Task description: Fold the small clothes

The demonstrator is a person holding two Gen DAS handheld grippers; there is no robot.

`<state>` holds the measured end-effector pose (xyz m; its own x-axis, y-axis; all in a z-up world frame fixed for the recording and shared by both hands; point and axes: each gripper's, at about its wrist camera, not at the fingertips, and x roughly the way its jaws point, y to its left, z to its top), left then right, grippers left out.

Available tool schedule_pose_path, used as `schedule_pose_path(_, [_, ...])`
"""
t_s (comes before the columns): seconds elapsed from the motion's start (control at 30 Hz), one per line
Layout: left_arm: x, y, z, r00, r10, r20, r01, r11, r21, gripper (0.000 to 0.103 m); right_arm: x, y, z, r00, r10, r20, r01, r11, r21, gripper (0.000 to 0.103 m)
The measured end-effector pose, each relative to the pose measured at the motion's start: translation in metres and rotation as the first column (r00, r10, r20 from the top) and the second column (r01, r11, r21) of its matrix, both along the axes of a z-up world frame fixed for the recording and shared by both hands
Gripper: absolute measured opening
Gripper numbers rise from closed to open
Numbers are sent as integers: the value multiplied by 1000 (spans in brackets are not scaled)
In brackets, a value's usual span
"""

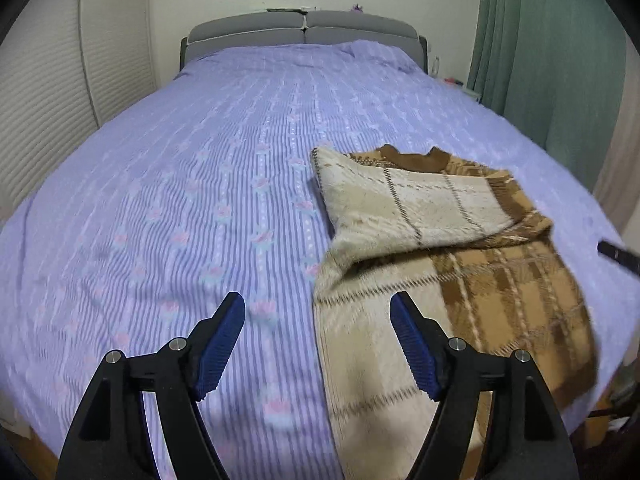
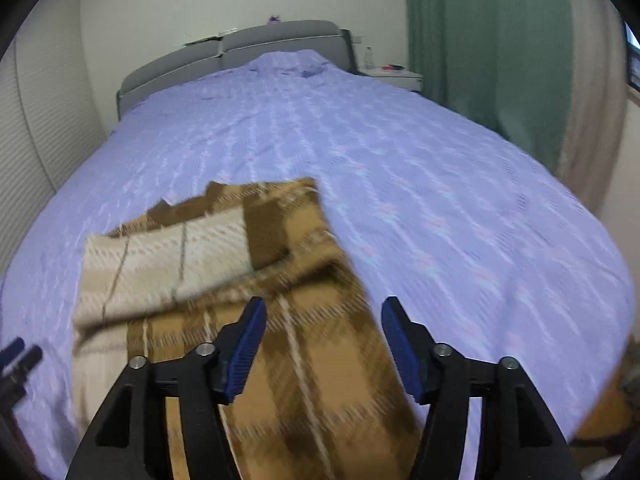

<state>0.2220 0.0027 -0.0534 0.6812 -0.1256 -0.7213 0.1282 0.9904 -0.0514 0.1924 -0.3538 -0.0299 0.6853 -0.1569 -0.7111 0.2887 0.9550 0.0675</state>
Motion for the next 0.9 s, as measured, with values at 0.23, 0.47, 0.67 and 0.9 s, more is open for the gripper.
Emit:
schedule_pose_path(0.23, [-68, -9, -10, 998, -52, 22, 50, 996, 76, 75, -67, -12, -16, 998, -20, -58, 19, 1000, -10, 63])
schedule_pose_path(0.47, [-99, 0, -41, 994, -57, -88, 60, 998, 23, 75, -110, -22, -42, 992, -24, -126, 30, 999, 45, 63])
schedule_pose_path(0.67, [-109, -10, -64, 981, -81, -174, 81, 997, -6, 75, -128, -25, -67, 984, -11, -178, 22, 998, 65, 63])
schedule_pose_path(0.9, [-102, -16, -99, 949, -94, -302, 79, 995, -62, 74, -132, -37, -89, 982, -19, -188, 41, 992, 117, 63])
